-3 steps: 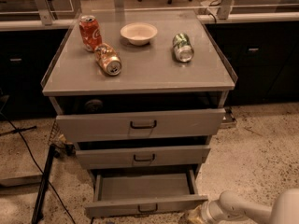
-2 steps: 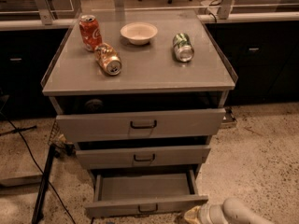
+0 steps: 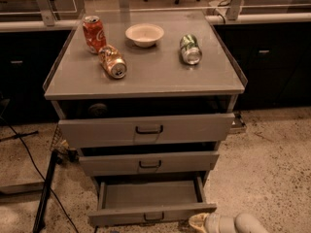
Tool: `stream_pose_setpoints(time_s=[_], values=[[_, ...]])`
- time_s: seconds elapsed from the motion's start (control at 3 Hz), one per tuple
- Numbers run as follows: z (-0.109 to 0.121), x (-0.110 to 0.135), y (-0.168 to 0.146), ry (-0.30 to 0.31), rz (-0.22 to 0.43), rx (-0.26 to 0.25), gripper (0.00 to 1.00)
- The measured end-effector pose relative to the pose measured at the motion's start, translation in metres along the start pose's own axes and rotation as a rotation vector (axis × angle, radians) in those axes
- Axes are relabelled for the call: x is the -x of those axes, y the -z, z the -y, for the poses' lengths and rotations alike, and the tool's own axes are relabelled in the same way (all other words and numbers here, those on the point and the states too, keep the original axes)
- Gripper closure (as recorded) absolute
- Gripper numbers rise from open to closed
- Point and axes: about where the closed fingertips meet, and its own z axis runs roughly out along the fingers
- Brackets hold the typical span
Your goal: Close bottom drawer
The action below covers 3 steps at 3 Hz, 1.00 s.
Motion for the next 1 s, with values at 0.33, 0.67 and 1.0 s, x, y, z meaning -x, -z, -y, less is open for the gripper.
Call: stream_pose_setpoints(time_s=[0.33,0.67,1.0], values=[[-0.002,-0.001,-0.006,-0.001,0.007,0.0,1.0],[0.001,0.002,-0.023,0.019,0.041,-0.003,1.0],[0.005,0.005,-0.037,0.034,0.063,-0.003,1.0]])
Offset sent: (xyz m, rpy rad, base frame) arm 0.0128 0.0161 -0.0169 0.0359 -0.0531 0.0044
